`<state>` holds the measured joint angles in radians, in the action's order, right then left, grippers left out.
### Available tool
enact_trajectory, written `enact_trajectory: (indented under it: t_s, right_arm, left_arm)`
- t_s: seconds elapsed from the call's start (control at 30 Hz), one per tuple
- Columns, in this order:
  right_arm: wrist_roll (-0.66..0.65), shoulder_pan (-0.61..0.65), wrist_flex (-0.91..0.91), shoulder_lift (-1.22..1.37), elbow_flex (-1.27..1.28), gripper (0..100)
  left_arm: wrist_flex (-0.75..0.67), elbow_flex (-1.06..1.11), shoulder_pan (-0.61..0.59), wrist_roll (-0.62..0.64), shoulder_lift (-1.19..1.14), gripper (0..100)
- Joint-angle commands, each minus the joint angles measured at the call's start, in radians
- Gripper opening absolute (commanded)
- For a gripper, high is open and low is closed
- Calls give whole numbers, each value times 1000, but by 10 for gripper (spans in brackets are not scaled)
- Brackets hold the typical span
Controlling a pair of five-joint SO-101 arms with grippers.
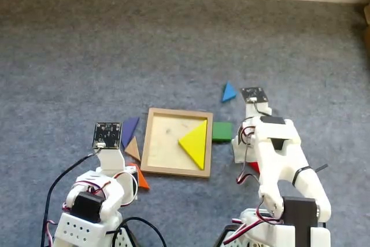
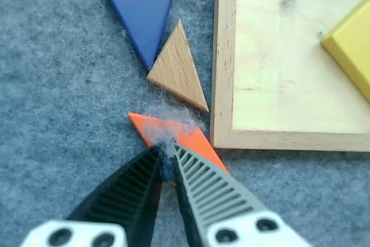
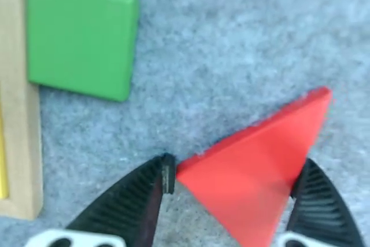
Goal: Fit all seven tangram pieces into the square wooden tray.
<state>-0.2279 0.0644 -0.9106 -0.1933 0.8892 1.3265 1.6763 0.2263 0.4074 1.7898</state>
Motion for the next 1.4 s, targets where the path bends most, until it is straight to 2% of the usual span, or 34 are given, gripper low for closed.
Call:
enact_trajectory:
  t_s: [0.0, 0.43, 0.63, 0.9, 1.17, 1.37]
  right_arm:
    - [9, -13, 38, -38, -5, 293]
    - [5, -13, 33, -48, 22, 284]
    - [2, -8, -70, -50, -15, 143]
    - [2, -7, -70, -51, -54, 135]
    - [2, 61, -228, -50, -280, 135]
    - [-2, 147, -248, -41, -414, 135]
  left_arm:
    - [2, 21, 8, -5, 8, 7]
    - [2, 21, 8, -5, 8, 7]
    - [2, 21, 8, -5, 8, 7]
    - [2, 21, 8, -5, 8, 7]
    - [2, 21, 8, -5, 8, 7]
    - [2, 21, 8, -5, 8, 7]
